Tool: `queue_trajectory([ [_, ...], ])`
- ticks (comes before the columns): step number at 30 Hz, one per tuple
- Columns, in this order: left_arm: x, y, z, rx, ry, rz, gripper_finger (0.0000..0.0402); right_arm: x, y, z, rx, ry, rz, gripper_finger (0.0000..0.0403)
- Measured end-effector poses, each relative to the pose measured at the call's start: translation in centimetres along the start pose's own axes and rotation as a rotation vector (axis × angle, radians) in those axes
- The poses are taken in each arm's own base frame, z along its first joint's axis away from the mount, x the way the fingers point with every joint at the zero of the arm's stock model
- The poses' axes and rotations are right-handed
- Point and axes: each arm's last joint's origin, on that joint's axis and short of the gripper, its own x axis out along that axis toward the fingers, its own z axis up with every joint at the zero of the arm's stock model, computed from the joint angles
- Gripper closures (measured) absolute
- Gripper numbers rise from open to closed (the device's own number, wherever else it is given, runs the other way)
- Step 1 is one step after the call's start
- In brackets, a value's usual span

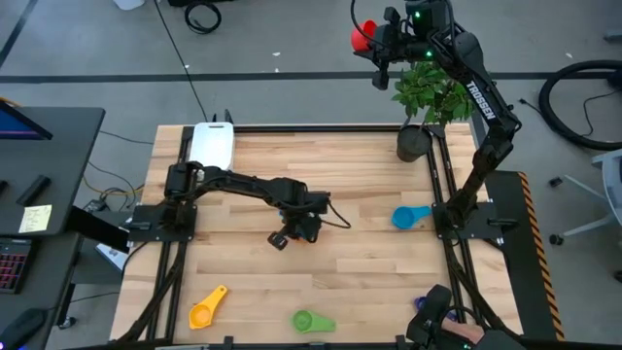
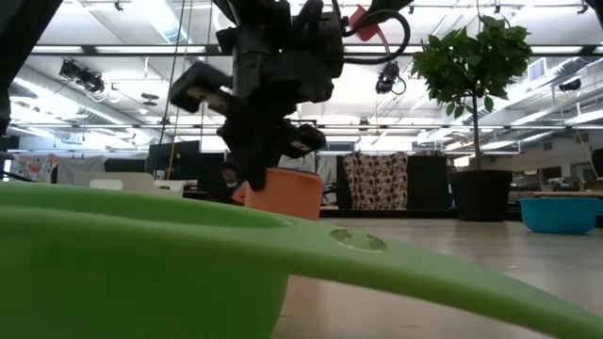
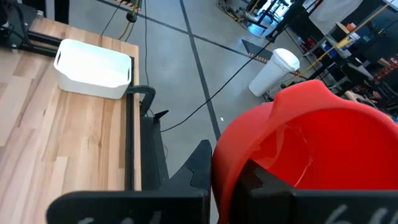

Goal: Nest measuring cups in basket
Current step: Stack the red measuring cup on top of the blue measuring cup

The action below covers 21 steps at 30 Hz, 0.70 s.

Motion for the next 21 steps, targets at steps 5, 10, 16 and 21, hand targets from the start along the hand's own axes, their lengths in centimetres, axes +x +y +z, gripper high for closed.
queue_trajectory([
  [5,0.0,0.5,-0.4,0.306,0.065,0.052,0.0382,0.0,0.0,0.0,-0.002,-0.002,0.003,0.0382],
  [10,-0.1,1.3,-0.8,0.514,0.089,0.095,0.0382,0.0,0.1,0.1,-0.008,-0.030,0.036,0.0382],
  [16,-0.2,1.4,-1.0,0.659,0.102,0.088,0.0382,0.0,0.1,0.1,-0.009,-0.039,0.047,0.0382],
  [21,-0.1,1.4,-1.0,0.585,0.105,0.092,0.0352,0.0,0.1,0.1,-0.010,-0.039,0.047,0.0382],
])
